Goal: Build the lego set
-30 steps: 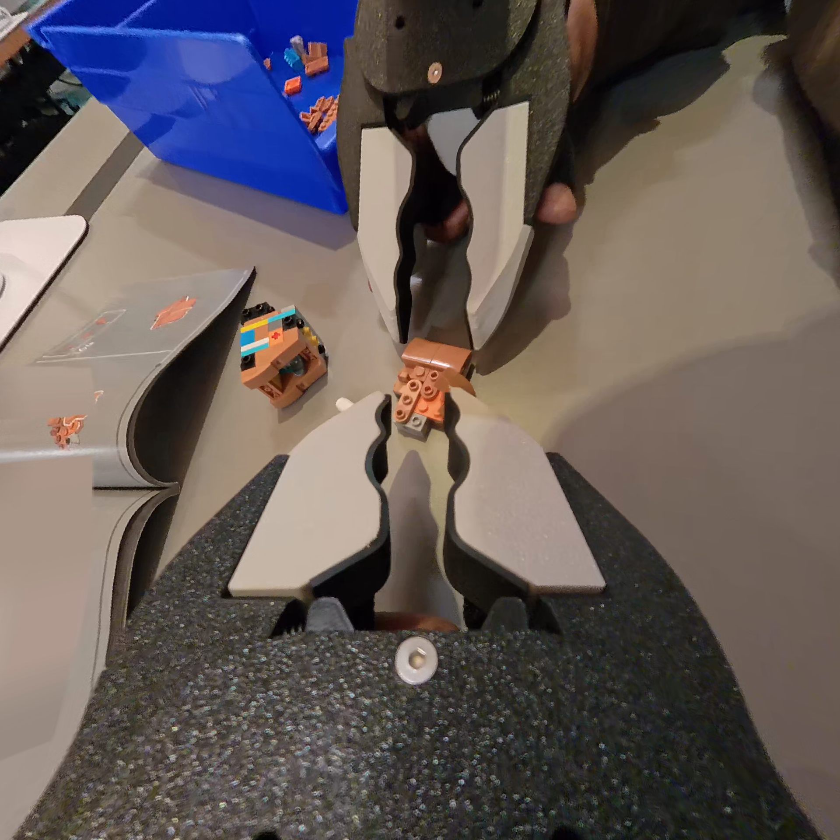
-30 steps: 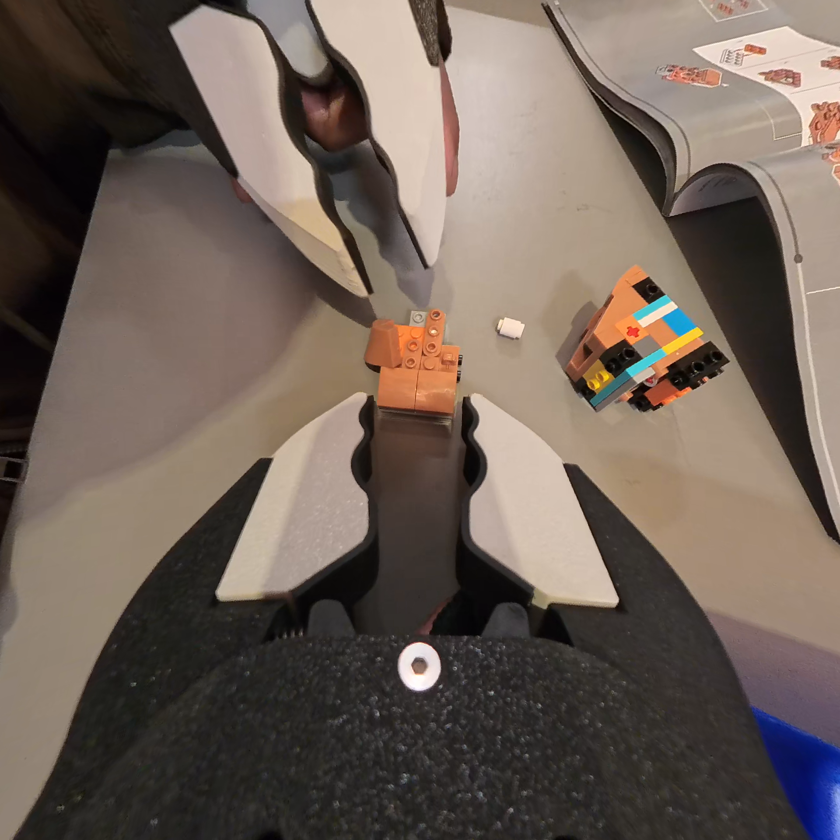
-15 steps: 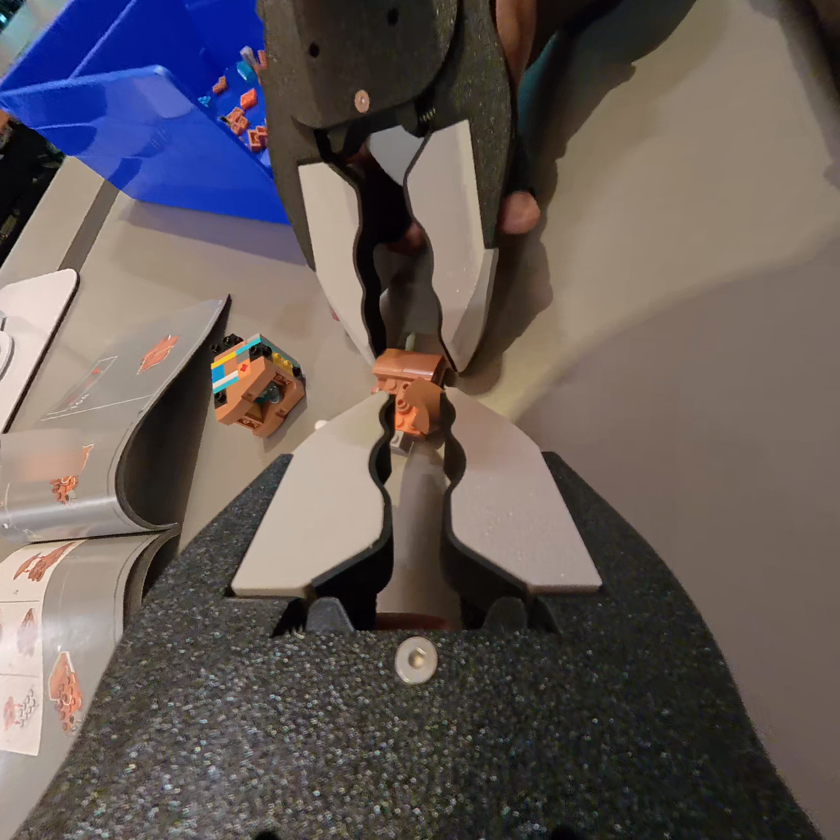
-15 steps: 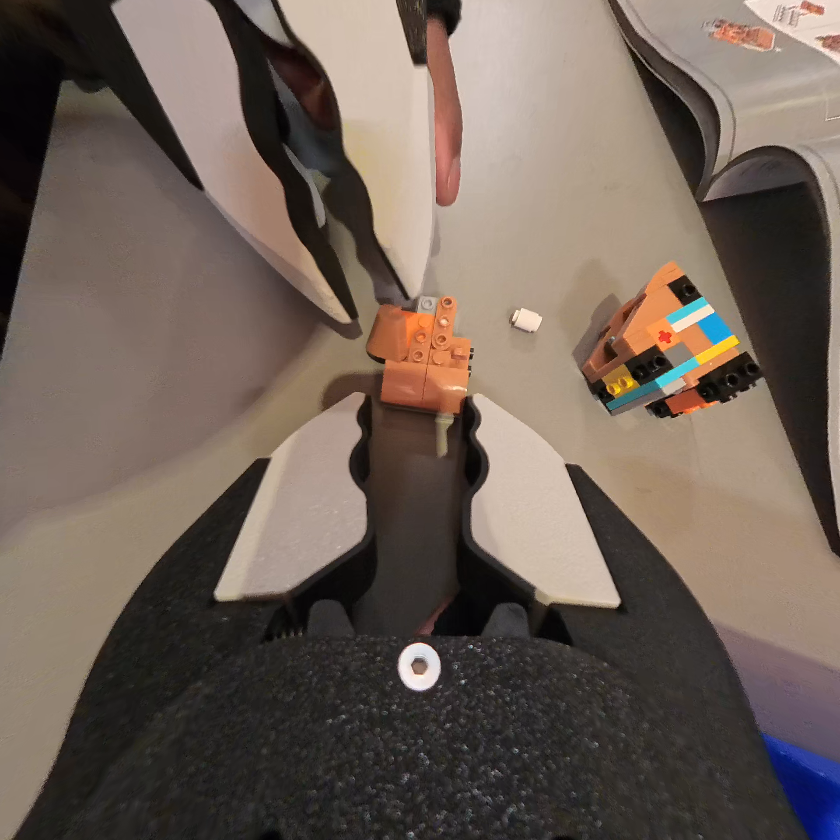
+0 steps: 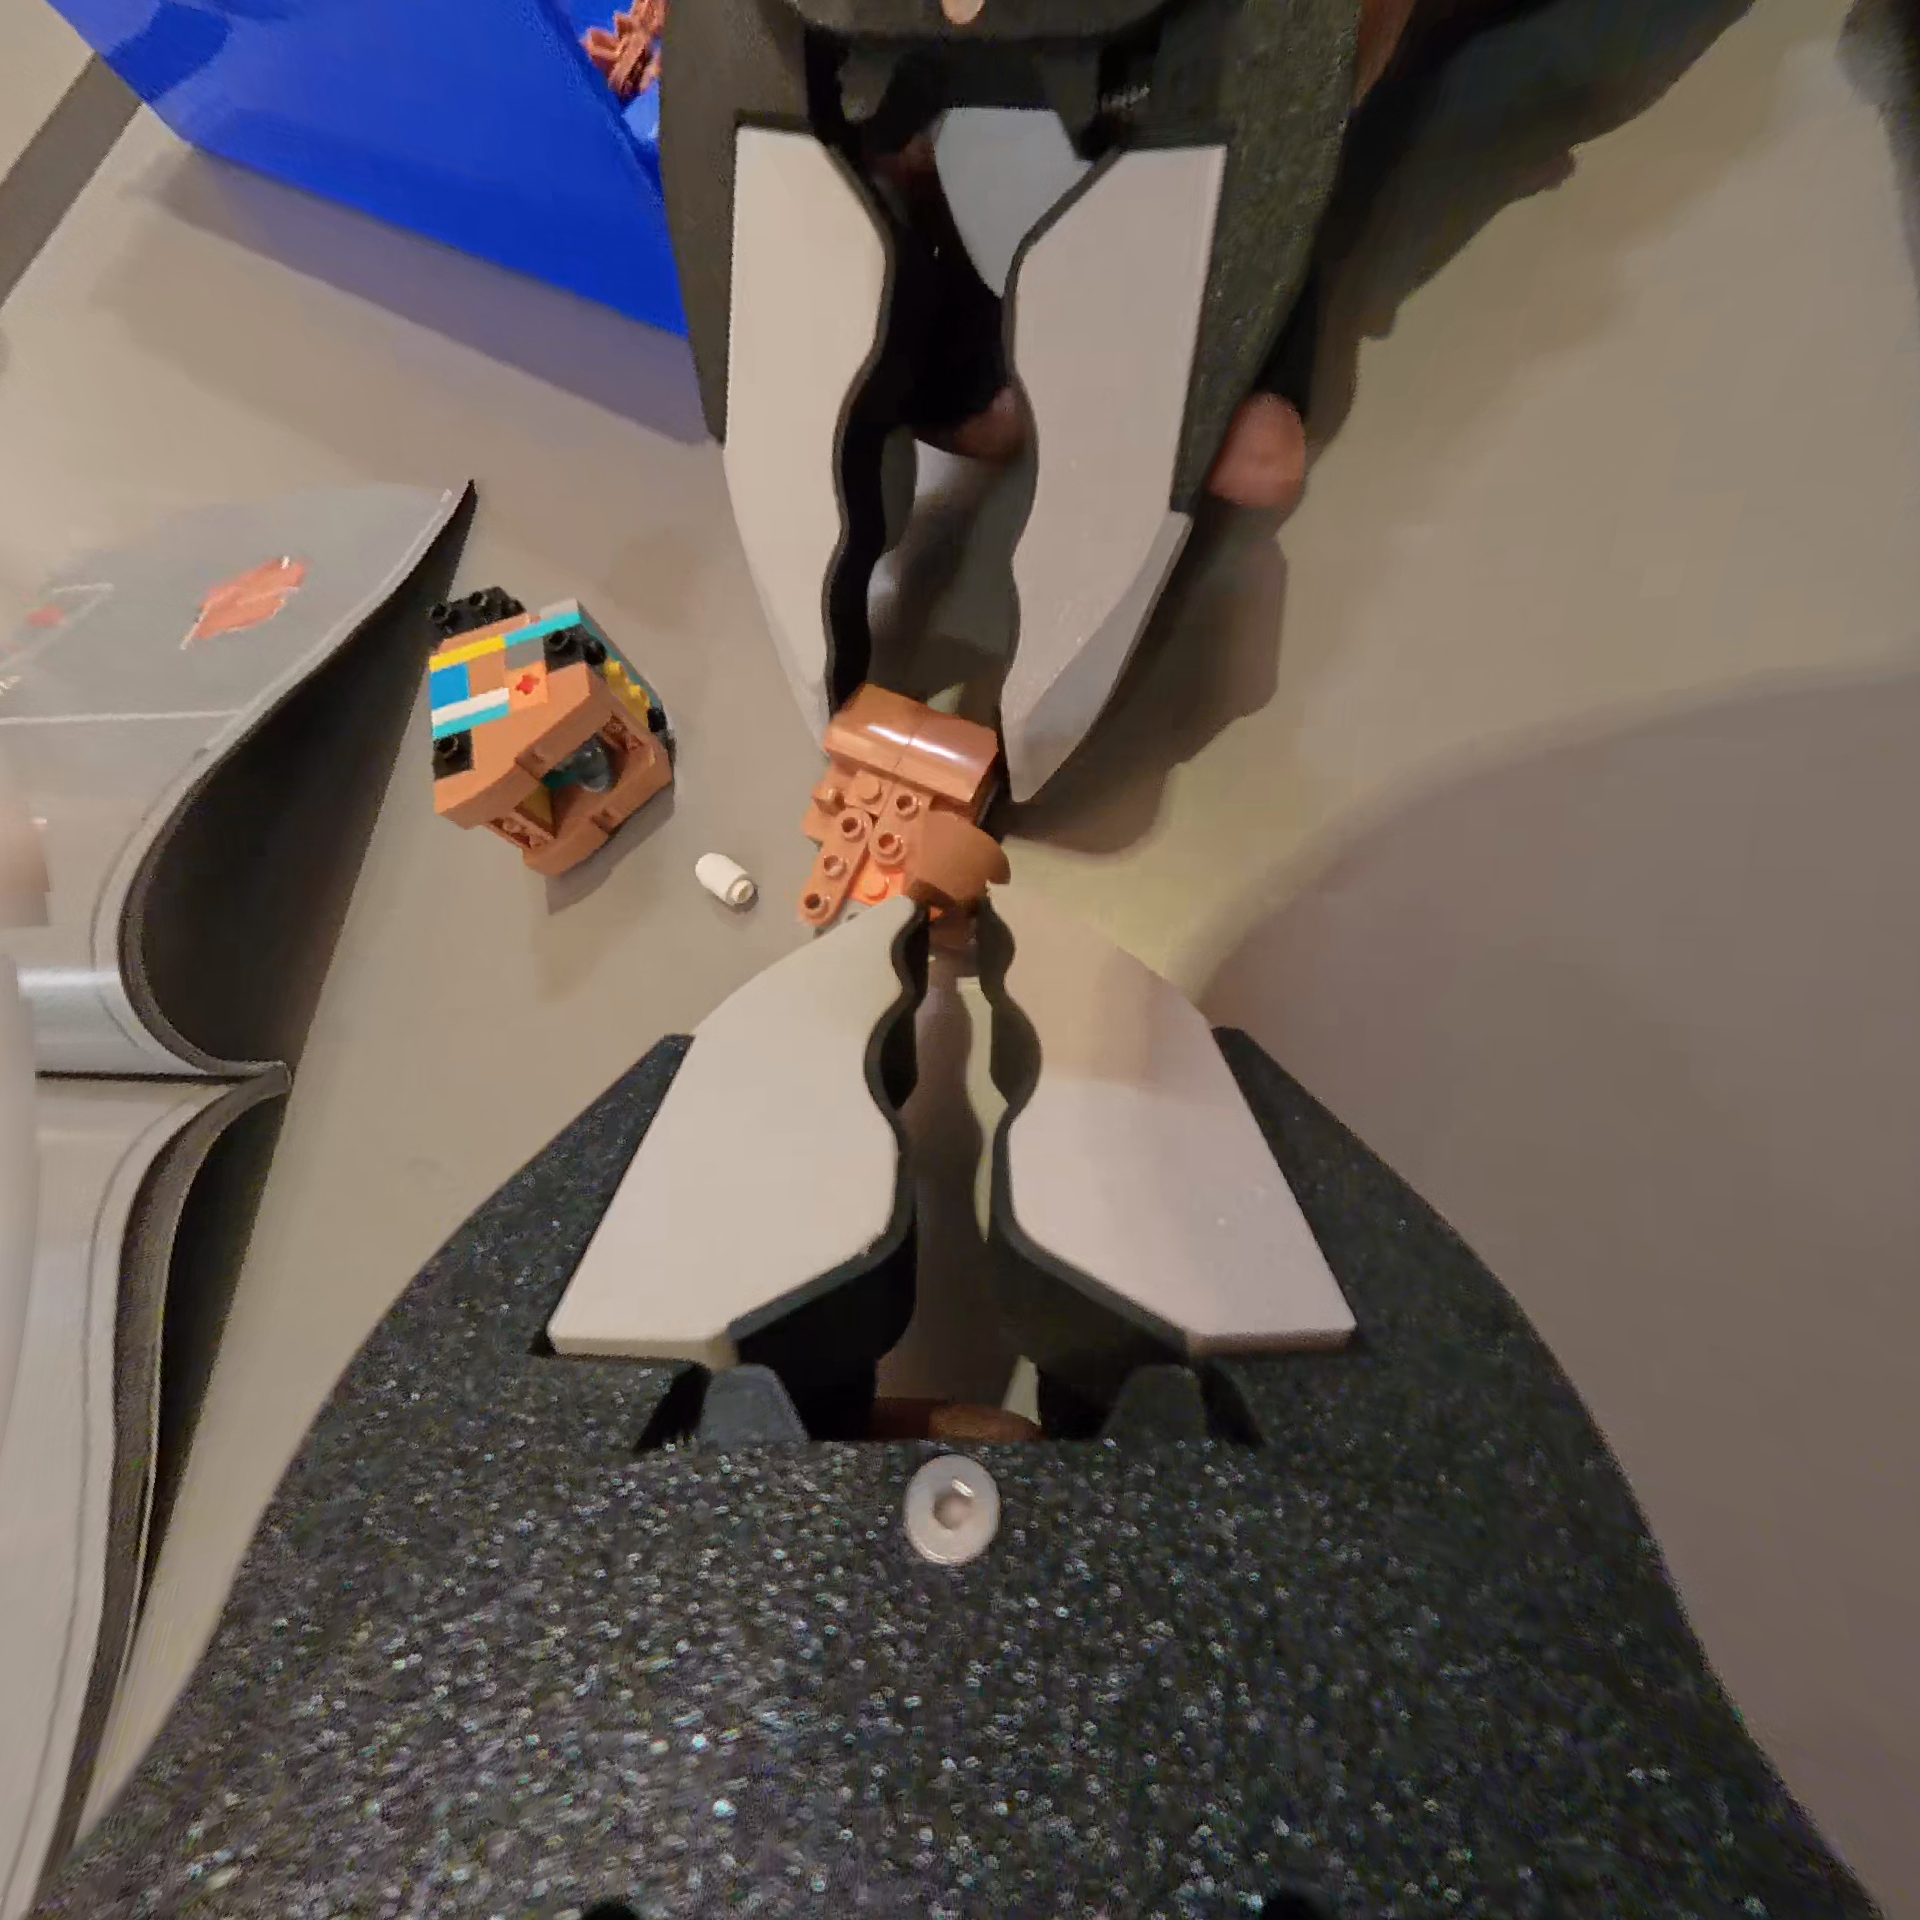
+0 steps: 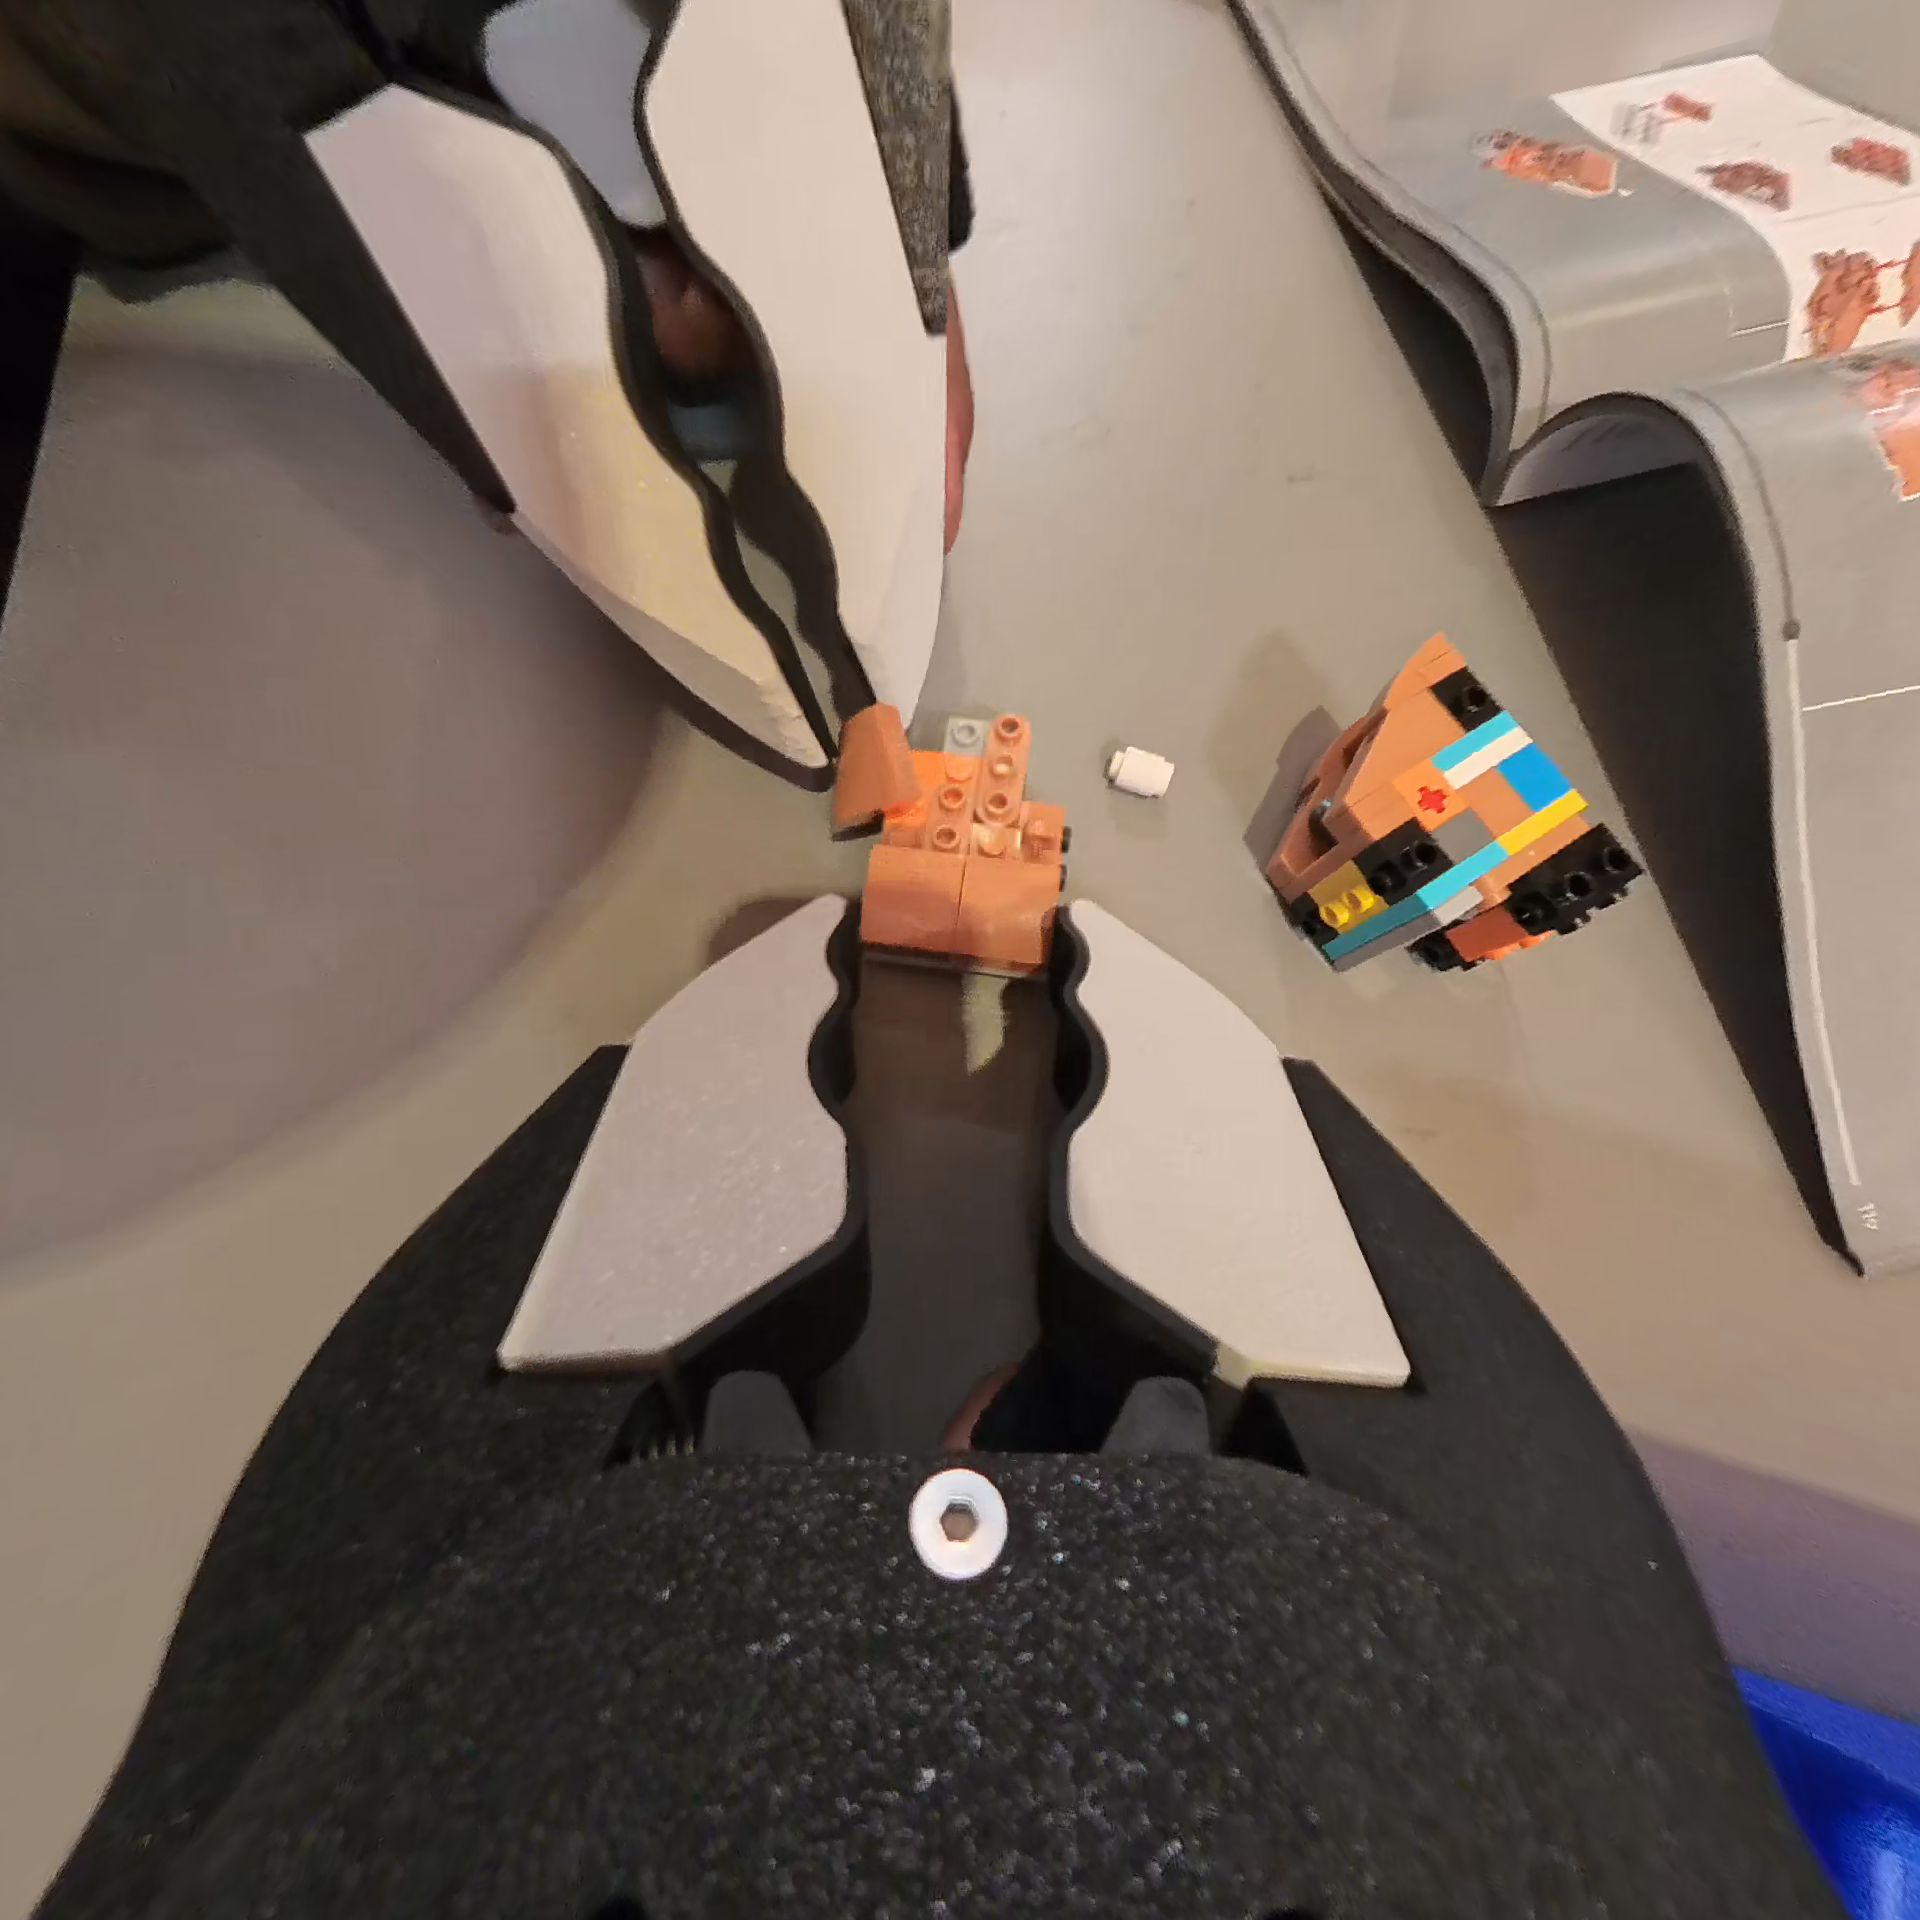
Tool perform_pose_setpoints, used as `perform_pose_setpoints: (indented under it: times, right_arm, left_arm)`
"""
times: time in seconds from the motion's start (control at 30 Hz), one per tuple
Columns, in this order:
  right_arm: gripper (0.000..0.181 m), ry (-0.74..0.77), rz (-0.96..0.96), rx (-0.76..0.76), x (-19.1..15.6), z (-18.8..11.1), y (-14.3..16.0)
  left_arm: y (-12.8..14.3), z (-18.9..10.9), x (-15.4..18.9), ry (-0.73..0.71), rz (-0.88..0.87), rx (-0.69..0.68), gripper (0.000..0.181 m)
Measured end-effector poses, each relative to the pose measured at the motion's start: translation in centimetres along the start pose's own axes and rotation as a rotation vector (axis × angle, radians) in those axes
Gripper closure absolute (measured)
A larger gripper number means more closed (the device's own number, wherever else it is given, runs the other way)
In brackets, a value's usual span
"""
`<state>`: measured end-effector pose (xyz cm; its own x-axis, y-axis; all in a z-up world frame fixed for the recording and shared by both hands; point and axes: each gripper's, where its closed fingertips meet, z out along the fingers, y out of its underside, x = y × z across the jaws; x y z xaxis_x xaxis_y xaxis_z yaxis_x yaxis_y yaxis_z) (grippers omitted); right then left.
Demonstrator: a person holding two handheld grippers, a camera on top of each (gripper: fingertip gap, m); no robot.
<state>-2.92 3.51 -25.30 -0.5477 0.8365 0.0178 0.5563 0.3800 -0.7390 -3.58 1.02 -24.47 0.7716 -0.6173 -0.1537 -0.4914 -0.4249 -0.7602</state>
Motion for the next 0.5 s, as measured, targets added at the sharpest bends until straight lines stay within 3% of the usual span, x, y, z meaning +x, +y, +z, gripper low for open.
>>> perform_pose_setpoints:
  times: [0.5]
  right_arm:
    - [0.147,0.029,0.019,0.093,0.6,-0.5,-1.2]
  left_arm:
    - [0.3,-0.2,-0.9,-0.033,-0.048,-0.005,0.169]
